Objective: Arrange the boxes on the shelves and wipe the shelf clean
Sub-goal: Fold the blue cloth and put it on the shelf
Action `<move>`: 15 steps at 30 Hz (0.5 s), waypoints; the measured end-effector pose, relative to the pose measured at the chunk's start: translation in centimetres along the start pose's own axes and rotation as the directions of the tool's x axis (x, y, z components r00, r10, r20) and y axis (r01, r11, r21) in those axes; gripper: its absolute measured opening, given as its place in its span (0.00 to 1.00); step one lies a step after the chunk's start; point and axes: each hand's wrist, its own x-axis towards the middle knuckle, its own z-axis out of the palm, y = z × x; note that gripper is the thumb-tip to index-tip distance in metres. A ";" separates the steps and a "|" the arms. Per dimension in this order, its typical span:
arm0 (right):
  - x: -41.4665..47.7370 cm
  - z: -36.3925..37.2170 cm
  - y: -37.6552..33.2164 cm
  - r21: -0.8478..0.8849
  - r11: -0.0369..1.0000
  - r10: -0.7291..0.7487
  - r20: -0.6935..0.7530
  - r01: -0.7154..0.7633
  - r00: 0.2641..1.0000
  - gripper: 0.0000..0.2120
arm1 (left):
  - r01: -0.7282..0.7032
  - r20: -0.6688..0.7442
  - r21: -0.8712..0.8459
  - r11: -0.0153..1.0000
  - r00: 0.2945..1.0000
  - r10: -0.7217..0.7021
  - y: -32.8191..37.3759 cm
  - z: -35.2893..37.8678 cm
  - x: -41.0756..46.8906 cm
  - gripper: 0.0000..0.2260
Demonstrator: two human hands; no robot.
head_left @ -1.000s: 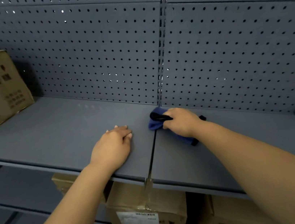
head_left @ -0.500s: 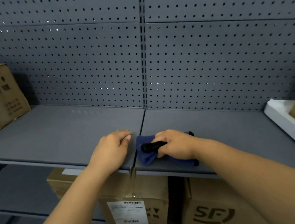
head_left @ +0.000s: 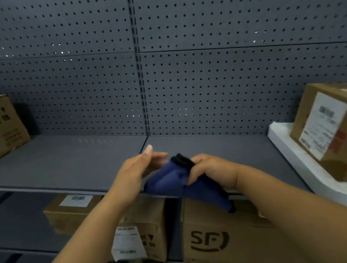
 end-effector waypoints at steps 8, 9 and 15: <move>-6.9 -2.9 0.0 0.427 0.876 -0.150 -0.199 0.223 0.969 0.16 | -0.001 0.021 -0.204 0.979 1.000 0.005 2.8 6.6 -2.1 0.14; -7.7 -3.3 0.2 0.440 0.863 -0.160 -0.227 0.247 0.961 0.16 | -0.008 0.031 -0.198 0.980 0.999 0.015 3.2 7.5 -2.4 0.11; -11.2 -4.8 1.2 0.400 0.856 -0.163 -0.391 0.327 0.906 0.16 | -0.022 -0.022 -0.089 0.996 1.000 0.020 4.6 11.6 -2.8 0.05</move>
